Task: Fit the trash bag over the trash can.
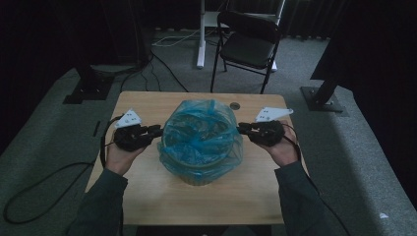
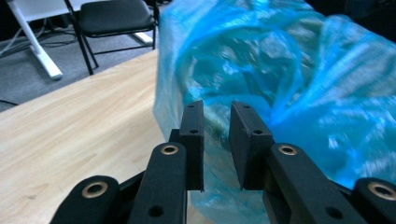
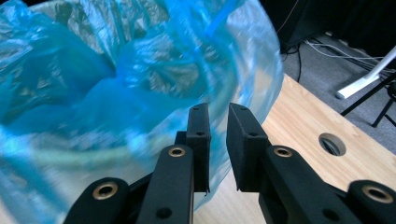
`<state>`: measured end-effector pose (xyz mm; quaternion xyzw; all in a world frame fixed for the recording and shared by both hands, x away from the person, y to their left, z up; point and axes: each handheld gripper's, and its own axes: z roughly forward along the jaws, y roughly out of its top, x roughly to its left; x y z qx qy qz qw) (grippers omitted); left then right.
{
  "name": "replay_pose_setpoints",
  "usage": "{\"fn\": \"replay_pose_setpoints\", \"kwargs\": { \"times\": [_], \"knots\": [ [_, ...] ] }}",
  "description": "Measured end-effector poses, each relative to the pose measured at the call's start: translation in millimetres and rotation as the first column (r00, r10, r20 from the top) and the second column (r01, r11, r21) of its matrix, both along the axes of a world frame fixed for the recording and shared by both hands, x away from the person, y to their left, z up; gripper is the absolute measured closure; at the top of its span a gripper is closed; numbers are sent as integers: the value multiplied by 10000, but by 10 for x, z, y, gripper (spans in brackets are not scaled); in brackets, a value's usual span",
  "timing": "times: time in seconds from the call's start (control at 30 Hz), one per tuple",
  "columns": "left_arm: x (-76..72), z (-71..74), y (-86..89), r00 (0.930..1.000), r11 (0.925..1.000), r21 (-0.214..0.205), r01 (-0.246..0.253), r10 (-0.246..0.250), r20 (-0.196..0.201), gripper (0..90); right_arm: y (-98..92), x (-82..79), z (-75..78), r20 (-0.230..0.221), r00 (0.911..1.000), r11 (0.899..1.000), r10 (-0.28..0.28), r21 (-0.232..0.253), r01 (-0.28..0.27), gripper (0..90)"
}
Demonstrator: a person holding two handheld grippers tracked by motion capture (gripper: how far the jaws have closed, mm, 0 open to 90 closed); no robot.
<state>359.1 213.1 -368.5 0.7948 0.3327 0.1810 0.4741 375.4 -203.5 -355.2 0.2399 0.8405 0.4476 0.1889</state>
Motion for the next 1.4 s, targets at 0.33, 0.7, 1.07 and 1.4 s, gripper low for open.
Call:
{"fn": "replay_pose_setpoints", "kwargs": {
  "times": [0.33, 0.7, 1.07, 1.4],
  "knots": [
    [249, 41, -88, 9995, 9996, 76, -267, 268, -145, 707, 89, 192, -32, -175, 9989, 9983, -429, 386, 436, 700],
    [431, 3, -209, 9985, 9996, 135, -249, 256, -490, 696, 270, 365, -11, -481, 9978, 9985, -445, 285, 459, 674],
    [441, -10, -223, 9987, 9995, 152, -271, 277, -438, 694, 333, 495, -62, -1100, 9935, 9976, -291, 594, 358, 880],
    [466, -6, -228, 9986, 9995, 68, -295, 298, -442, 696, 323, 567, -106, -1170, 9871, 9940, -1090, -115, 1084, 900]
  ]
}}
